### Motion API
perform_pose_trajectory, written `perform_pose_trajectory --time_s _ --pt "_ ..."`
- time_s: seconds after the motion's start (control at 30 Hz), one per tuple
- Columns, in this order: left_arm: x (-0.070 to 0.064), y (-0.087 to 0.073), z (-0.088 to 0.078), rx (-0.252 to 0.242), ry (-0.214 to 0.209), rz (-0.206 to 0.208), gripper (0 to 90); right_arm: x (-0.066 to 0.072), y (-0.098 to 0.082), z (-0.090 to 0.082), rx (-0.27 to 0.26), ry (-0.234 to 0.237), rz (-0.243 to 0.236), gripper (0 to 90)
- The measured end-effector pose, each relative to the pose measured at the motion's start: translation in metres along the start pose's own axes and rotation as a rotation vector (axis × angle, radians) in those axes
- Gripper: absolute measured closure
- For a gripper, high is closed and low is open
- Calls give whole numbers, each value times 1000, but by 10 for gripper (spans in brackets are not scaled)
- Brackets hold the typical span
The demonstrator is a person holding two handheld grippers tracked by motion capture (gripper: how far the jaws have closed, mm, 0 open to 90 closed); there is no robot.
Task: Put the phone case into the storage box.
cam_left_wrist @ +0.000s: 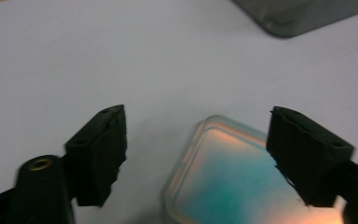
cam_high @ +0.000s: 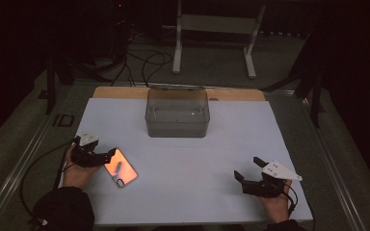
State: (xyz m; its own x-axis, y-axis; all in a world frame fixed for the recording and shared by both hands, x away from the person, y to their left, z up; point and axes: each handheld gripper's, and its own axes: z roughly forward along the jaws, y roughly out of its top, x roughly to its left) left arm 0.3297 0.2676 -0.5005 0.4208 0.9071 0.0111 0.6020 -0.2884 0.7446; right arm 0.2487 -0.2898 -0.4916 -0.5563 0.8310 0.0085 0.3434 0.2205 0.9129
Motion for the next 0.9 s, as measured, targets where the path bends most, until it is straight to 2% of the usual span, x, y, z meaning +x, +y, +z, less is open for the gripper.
perform_pose_trajectory --time_s 0.2,0.37,0.47,0.6,0.63,0.73,0.9 --pt "5 -3 3 17 -24 -11 376 0 0 1 3 0 -5 91" --pt "8 -5 9 58 -39 -2 512 0 0 1 3 -1 -5 91" --pt "9 -6 13 76 -52 -11 592 0 0 1 6 -2 -7 91" --pt "9 -7 17 102 -59 -17 650 0 0 1 6 0 -8 91" --pt "9 -8 19 107 -62 -17 692 0 0 1 8 0 -6 91" --pt "11 -8 19 107 -71 -31 735 1 0 1 9 -1 -6 91" --pt "13 -9 19 108 -69 -27 807 1 0 2 11 0 -10 91"
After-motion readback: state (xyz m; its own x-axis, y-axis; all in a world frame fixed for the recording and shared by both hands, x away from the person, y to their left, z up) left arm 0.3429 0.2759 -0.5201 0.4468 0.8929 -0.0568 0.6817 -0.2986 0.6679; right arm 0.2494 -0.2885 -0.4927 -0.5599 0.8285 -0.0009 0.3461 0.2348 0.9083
